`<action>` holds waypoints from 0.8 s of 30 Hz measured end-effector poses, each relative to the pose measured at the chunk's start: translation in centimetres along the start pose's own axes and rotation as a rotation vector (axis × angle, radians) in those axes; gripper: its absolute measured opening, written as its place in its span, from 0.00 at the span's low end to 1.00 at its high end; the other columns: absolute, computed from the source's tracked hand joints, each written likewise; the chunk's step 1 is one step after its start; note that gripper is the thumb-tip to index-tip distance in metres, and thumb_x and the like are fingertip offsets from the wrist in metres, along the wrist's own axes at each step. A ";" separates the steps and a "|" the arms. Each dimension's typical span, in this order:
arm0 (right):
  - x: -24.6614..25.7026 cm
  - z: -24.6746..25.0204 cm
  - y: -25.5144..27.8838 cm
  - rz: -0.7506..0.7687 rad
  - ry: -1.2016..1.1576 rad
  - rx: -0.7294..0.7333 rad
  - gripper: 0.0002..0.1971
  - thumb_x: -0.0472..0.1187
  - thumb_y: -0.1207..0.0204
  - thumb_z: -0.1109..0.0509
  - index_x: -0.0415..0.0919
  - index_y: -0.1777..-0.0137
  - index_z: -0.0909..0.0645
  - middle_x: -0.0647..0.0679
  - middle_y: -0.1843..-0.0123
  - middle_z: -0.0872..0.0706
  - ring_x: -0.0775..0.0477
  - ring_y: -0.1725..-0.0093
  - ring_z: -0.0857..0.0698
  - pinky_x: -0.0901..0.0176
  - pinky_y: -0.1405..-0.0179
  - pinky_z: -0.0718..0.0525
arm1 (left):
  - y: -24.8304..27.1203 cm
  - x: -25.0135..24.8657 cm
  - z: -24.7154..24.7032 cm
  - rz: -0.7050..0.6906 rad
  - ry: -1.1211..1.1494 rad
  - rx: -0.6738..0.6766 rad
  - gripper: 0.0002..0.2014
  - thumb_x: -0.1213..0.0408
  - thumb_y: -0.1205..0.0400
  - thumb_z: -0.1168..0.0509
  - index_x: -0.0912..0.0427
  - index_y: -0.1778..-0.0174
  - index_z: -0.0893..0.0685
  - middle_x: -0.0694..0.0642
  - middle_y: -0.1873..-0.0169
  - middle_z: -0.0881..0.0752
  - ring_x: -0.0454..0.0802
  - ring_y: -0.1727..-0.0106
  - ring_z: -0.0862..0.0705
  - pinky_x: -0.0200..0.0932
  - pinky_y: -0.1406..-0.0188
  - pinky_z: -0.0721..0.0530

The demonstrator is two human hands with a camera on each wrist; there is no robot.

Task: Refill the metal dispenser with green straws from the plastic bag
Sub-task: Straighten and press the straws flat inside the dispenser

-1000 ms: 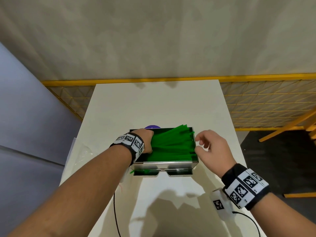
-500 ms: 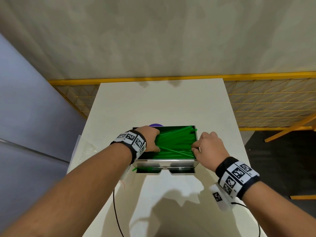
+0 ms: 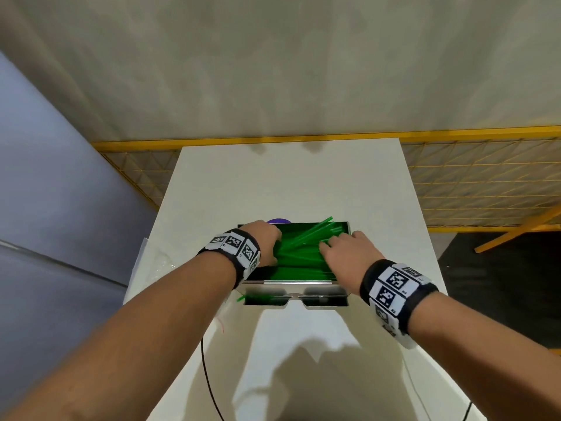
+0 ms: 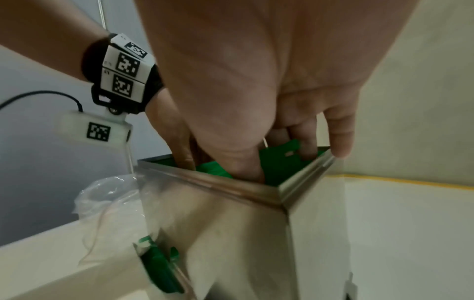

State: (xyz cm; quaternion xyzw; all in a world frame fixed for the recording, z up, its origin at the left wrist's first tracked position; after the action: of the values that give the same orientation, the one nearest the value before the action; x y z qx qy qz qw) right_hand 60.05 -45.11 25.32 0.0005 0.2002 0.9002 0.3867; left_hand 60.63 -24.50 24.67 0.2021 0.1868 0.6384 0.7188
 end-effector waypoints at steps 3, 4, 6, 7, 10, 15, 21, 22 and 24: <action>0.3 -0.4 -0.1 0.015 0.062 0.025 0.25 0.33 0.23 0.36 0.37 0.25 0.29 0.41 0.33 0.19 0.38 0.34 0.23 0.43 0.36 0.28 | 0.3 0.1 -0.6 -0.031 -0.010 0.035 0.14 0.59 0.22 0.27 0.56 0.41 0.14 0.57 0.48 0.12 0.58 0.46 0.14 0.47 0.50 0.15; 0.3 -0.6 -0.2 0.013 0.072 0.034 0.27 0.34 0.23 0.35 0.37 0.23 0.30 0.41 0.31 0.20 0.38 0.32 0.25 0.41 0.34 0.28 | 0.4 0.1 -0.8 -0.033 -0.009 0.035 0.13 0.62 0.21 0.28 0.56 0.41 0.15 0.57 0.48 0.12 0.58 0.45 0.14 0.48 0.50 0.15; 0.0 -0.7 -0.7 0.009 0.077 0.032 0.31 0.36 0.24 0.32 0.37 0.20 0.34 0.40 0.29 0.22 0.38 0.30 0.26 0.40 0.32 0.30 | 0.3 0.1 -1.2 -0.027 -0.009 0.005 0.12 0.67 0.20 0.31 0.57 0.41 0.17 0.59 0.47 0.13 0.59 0.44 0.14 0.48 0.51 0.17; -0.3 -0.6 -1.0 0.013 0.080 0.022 0.31 0.36 0.24 0.32 0.37 0.20 0.34 0.41 0.29 0.22 0.38 0.30 0.26 0.40 0.32 0.30 | 0.3 0.2 -1.4 -0.018 -0.011 -0.011 0.12 0.69 0.20 0.31 0.58 0.40 0.18 0.59 0.47 0.13 0.60 0.44 0.14 0.47 0.53 0.19; -1.2 -0.4 -1.3 0.059 0.080 -0.009 0.25 0.33 0.25 0.32 0.40 0.26 0.28 0.44 0.37 0.18 0.40 0.36 0.21 0.43 0.36 0.29 | 0.2 0.7 -1.4 0.007 0.000 -0.040 0.11 0.69 0.20 0.32 0.59 0.42 0.19 0.60 0.47 0.13 0.61 0.45 0.13 0.47 0.54 0.20; -1.1 0.2 -1.6 0.041 -0.094 -0.007 0.16 0.55 0.25 0.37 0.46 0.44 0.21 0.49 0.53 0.18 0.43 0.48 0.16 0.42 0.38 0.32 | 0.2 0.4 -1.8 -0.022 0.071 -0.012 0.17 0.66 0.26 0.28 0.55 0.43 0.22 0.56 0.53 0.14 0.56 0.51 0.14 0.48 0.55 0.14; 0.2 0.7 -2.6 -0.039 -0.108 0.080 0.14 0.57 0.25 0.33 0.48 0.48 0.20 0.50 0.52 0.15 0.43 0.49 0.17 0.38 0.38 0.35 | -0.1 -0.3 -2.2 -0.019 0.049 -0.001 0.20 0.64 0.26 0.28 0.56 0.37 0.21 0.59 0.45 0.20 0.59 0.48 0.15 0.54 0.47 0.11; 0.4 0.7 -2.5 -0.045 -0.104 0.060 0.14 0.54 0.25 0.32 0.48 0.46 0.20 0.49 0.49 0.15 0.42 0.45 0.18 0.38 0.37 0.34 | 0.0 -0.2 -2.3 -0.014 0.046 0.005 0.18 0.64 0.25 0.28 0.56 0.39 0.19 0.59 0.44 0.21 0.59 0.48 0.15 0.54 0.47 0.11; 0.7 0.6 -2.1 -0.050 -0.057 -0.037 0.18 0.50 0.30 0.28 0.47 0.42 0.21 0.45 0.44 0.17 0.39 0.41 0.21 0.38 0.38 0.32 | 0.0 -0.3 -2.4 -0.007 0.049 0.015 0.18 0.65 0.25 0.29 0.56 0.39 0.19 0.59 0.41 0.23 0.60 0.46 0.16 0.55 0.46 0.11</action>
State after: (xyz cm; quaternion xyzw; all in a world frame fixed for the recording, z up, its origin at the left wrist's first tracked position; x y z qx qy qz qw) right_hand 61.16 -43.11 25.03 0.0139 0.1726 0.8934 0.4145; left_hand 59.29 -24.68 22.63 0.1913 0.2096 0.6393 0.7147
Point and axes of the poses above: each hand's wrist, its own y-axis away from the middle knuckle, its own z-axis out of the back of the hand, x = y × z, the point moved 1 cm from there along -y, towards the middle knuckle
